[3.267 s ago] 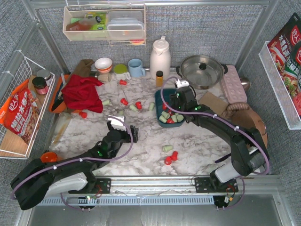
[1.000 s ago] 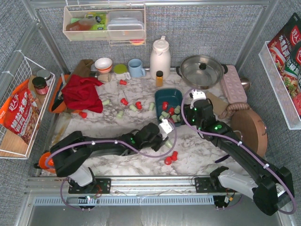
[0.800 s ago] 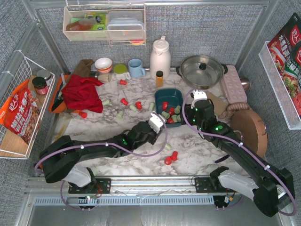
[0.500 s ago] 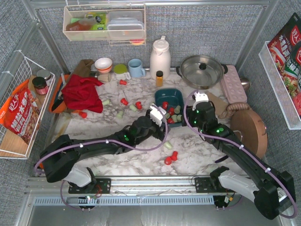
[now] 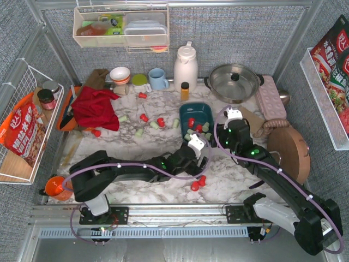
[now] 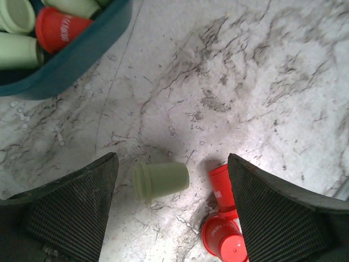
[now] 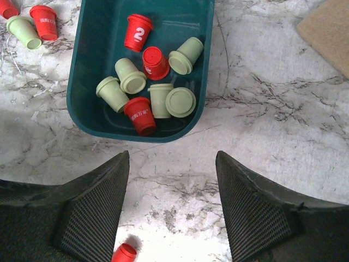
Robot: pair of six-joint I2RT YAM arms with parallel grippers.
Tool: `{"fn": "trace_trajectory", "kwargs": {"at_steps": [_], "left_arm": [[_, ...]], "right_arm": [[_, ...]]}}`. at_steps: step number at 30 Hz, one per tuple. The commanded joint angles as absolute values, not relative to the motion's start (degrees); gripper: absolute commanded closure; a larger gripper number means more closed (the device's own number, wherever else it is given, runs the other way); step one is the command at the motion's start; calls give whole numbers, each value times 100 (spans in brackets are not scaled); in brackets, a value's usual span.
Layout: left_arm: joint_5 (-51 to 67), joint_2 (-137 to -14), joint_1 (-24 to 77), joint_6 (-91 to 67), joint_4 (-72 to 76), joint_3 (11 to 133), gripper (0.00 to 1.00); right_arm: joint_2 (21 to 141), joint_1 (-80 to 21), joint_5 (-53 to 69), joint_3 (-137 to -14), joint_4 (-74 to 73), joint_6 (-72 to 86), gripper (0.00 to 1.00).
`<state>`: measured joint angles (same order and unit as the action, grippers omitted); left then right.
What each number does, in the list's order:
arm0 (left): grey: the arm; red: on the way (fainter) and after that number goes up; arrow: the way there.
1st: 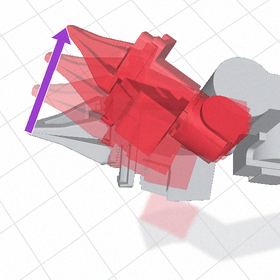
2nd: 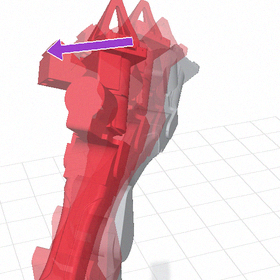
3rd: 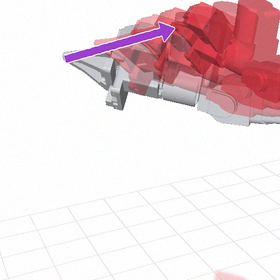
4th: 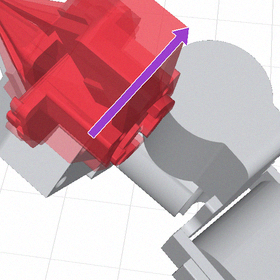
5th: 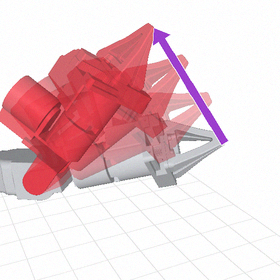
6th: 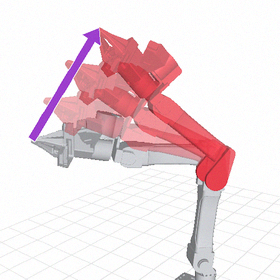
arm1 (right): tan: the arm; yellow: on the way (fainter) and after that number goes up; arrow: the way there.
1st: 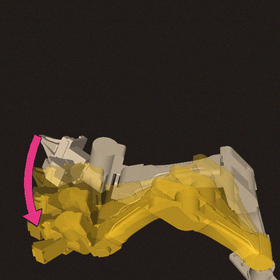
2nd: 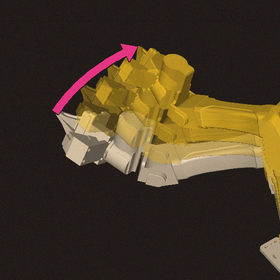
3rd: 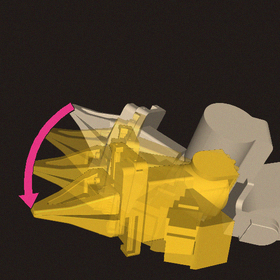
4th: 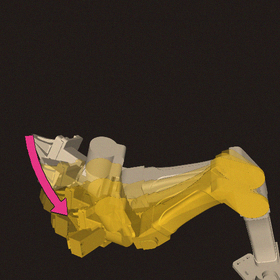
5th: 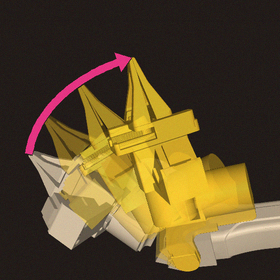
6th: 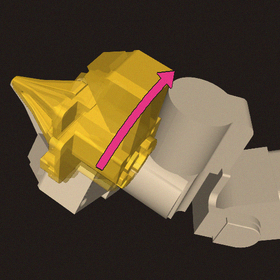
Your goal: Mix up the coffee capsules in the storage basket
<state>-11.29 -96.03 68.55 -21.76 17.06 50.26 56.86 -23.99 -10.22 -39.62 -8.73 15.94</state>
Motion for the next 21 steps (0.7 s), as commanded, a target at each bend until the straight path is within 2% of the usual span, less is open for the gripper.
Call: {"fn": "trace_trajectory", "kwargs": {"at_steps": [1, 9, 17, 19, 21], "left_arm": [[-1535, -9977, 6982, -2255, 1274, 5292, 11], [-2245, -10210, 7024, -2388, 808, 5452, 14], [-1754, -10232, 7102, -2195, 1006, 5360, 20], [-1665, -10266, 7117, -2180, 1039, 5382, 23], [-1669, -10311, 7119, -2183, 1009, 5396, 33]], "right_arm": [[5651, -2389, -1017, -3959, -736, 1648, 31], [5657, -2386, -1008, -3962, -747, 1644, 31], [5721, -2378, -993, -3964, -737, 1653, 31], [5722, -2374, -992, -3964, -738, 1652, 31], [5721, -2376, -993, -3959, -738, 1652, 31]]}}
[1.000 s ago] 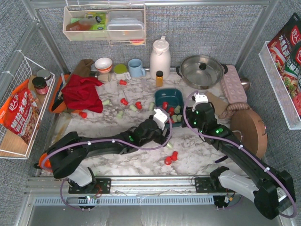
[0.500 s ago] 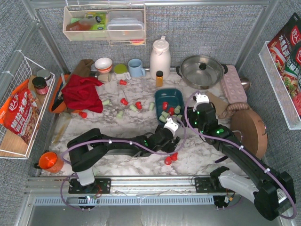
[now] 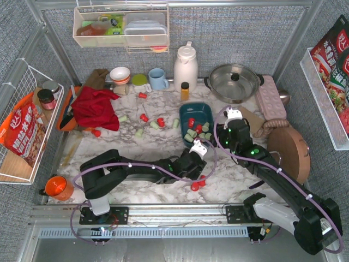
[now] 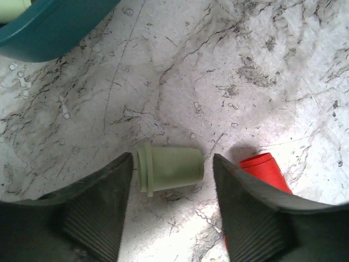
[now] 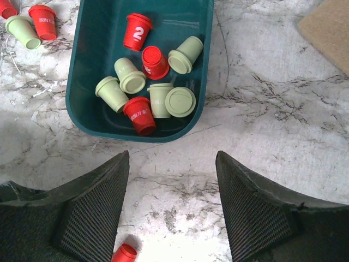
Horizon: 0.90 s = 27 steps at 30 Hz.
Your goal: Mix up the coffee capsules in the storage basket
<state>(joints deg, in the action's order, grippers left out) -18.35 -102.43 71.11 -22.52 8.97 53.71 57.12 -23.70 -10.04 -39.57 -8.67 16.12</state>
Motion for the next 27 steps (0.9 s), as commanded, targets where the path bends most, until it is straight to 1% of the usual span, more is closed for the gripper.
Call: {"fn": "trace_trajectory", "kwargs": {"at_steps": [1, 2, 5, 7, 11, 13, 16, 17, 19, 24, 27], "left_arm": [[-1681, -10324, 7119, -2188, 984, 5403, 37], [-1704, -10326, 7119, -2196, 952, 5398, 40], [-1780, -10306, 7120, -2231, 863, 5389, 42], [-1865, -10272, 7119, -2241, 810, 5371, 47], [-2258, -10060, 7119, -2230, 808, 5338, 53], [-2494, -9825, 7111, -2137, 961, 5299, 54], [-2904, -9381, 7042, -1863, 1393, 5245, 54], [-2753, -9055, 6762, -1631, 1989, 5199, 52], [-2473, -8961, 6457, -1584, 2336, 5202, 51], [-2011, -9304, 5797, -1506, 3044, 5362, 45], [-1533, -9629, 5400, -1814, 3289, 5526, 41]], "right_arm": [[5722, -2377, -987, -3959, -738, 1650, 31], [5722, -2371, -985, -3963, -738, 1652, 31], [5735, -2374, -982, -3964, -738, 1652, 31], [5739, -2367, -975, -3962, -738, 1652, 31], [5733, -2369, -976, -3964, -738, 1661, 31], [5723, -2370, -975, -3964, -738, 1674, 31], [5705, -2367, -970, -3951, -718, 1695, 31], [5720, -2364, -976, -3938, -694, 1721, 31], [5722, -2364, -958, -3928, -686, 1743, 31], [5671, -2357, -846, -3922, -769, 1848, 31], [5575, -2365, -673, -3924, -931, 1896, 32]]}}
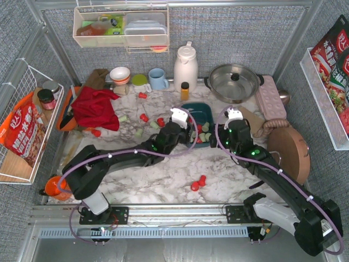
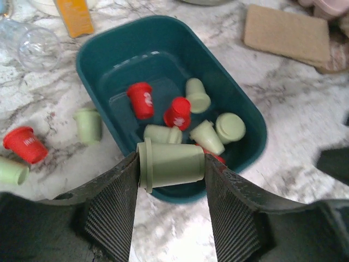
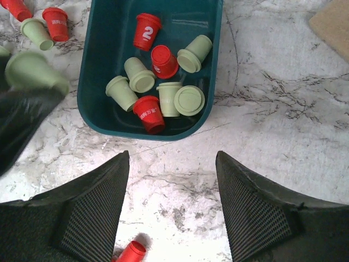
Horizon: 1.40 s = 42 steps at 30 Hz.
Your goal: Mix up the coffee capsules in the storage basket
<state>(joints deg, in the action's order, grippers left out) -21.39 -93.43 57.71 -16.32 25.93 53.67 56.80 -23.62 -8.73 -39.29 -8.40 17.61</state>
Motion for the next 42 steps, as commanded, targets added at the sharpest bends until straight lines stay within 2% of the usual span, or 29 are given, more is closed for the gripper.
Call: {"fn": "trace_trajectory", "kwargs": {"at_steps": [1, 2, 6, 12, 27, 35, 42], "left_arm": [[-1329, -9752, 5320, -1914, 3424, 5537, 40], [-1189, -9850, 5276, -1984, 3589, 5537, 38], [-1077, -10147, 5238, -2159, 3731, 5654, 14], [-1145, -9903, 5239, -2223, 4354, 5160, 1], [-1734, -8428, 5256, -2046, 3656, 4033, 1], [-2145, -7574, 5291, -2135, 3609, 3217, 1], [-2347, -7037, 5300, -2212, 3612, 2688, 1]], "right_arm": [[5538, -2369, -598, -3916, -992, 1912, 32], [5507, -2368, -515, -3905, -1073, 1934, 34], [5384, -2393, -125, -3884, -1674, 2015, 42], [5133, -2631, 42, -3484, -2195, 2589, 47], [5855, -3764, -42, -2617, -1623, 4482, 47], [6253, -3920, -132, -2757, -1752, 4538, 46], [6486, -4011, -519, -2955, -2135, 4544, 50]]}}
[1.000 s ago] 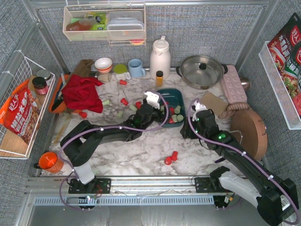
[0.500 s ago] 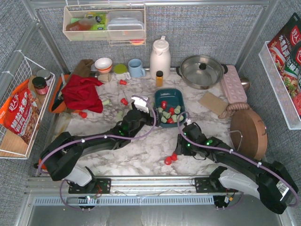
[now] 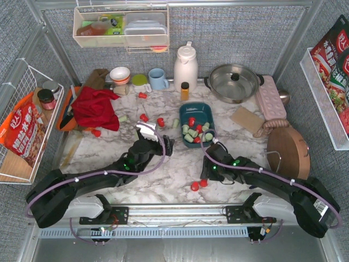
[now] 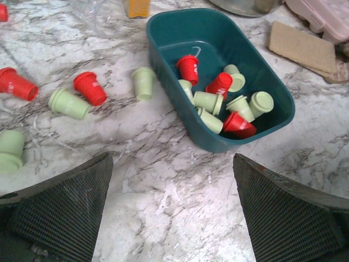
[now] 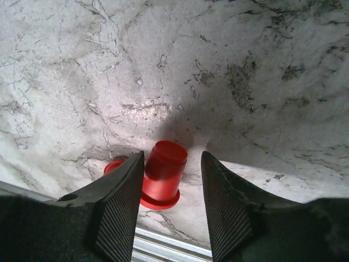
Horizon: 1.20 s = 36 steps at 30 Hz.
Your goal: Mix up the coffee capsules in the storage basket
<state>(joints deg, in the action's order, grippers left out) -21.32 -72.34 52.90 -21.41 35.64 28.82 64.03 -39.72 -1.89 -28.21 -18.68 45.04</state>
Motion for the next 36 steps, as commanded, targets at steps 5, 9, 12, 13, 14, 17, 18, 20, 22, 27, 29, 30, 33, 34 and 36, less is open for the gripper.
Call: {"fn": "trace_trajectory", "kwargs": {"at_steps": [5, 9, 12, 13, 14, 17, 18, 20, 22, 27, 29, 30, 33, 34, 36], "left_arm": [[-2457, -6828, 5294, -2190, 3580, 2527, 1], [-2502, -6723, 5294, -2188, 3583, 2435, 1], [-2551, -6669, 5298, -2205, 3584, 2371, 1], [-2561, -6644, 5293, -2212, 3574, 2346, 1], [-2570, -6612, 5296, -2222, 3569, 2320, 1], [-2607, -6518, 5292, -2240, 3568, 2246, 1], [-2629, -6487, 5291, -2241, 3566, 2223, 1], [-2660, -6434, 5292, -2245, 3558, 2192, 1], [-2684, -6399, 5295, -2250, 3551, 2173, 1], [-2698, -6373, 5291, -2258, 3545, 2175, 1], [-2683, -6387, 5292, -2259, 3531, 2179, 1], [-2681, -6384, 5297, -2263, 3514, 2180, 1], [-2672, -6380, 5296, -2267, 3482, 2188, 1], [-2666, -6377, 5298, -2263, 3469, 2181, 1], [-2695, -6385, 5292, -2244, 3464, 2165, 1]], "right_arm": [[6726, -4133, -766, -3188, -2408, 4536, 54], [7100, -4278, -900, -3486, -2734, 4544, 54], [7257, -4392, -967, -3560, -2789, 4527, 54], [7259, -4421, -998, -3551, -2802, 4542, 54], [7248, -4447, -1032, -3539, -2808, 4550, 54], [7206, -4482, -1142, -3517, -2859, 4513, 58], [7187, -4483, -1183, -3516, -2891, 4507, 58], [7145, -4494, -1255, -3516, -2929, 4495, 61], [7099, -4491, -1313, -3509, -2944, 4484, 64], [6995, -4483, -1453, -3565, -2918, 4359, 74], [6971, -4466, -1524, -3707, -2937, 4185, 77], [6962, -4446, -1567, -3800, -2970, 4078, 78], [6908, -4360, -1793, -4172, -3076, 3647, 80], [6882, -4304, -1914, -4318, -3106, 3476, 81], [6829, -4185, -2166, -4633, -3119, 3093, 81]]}}
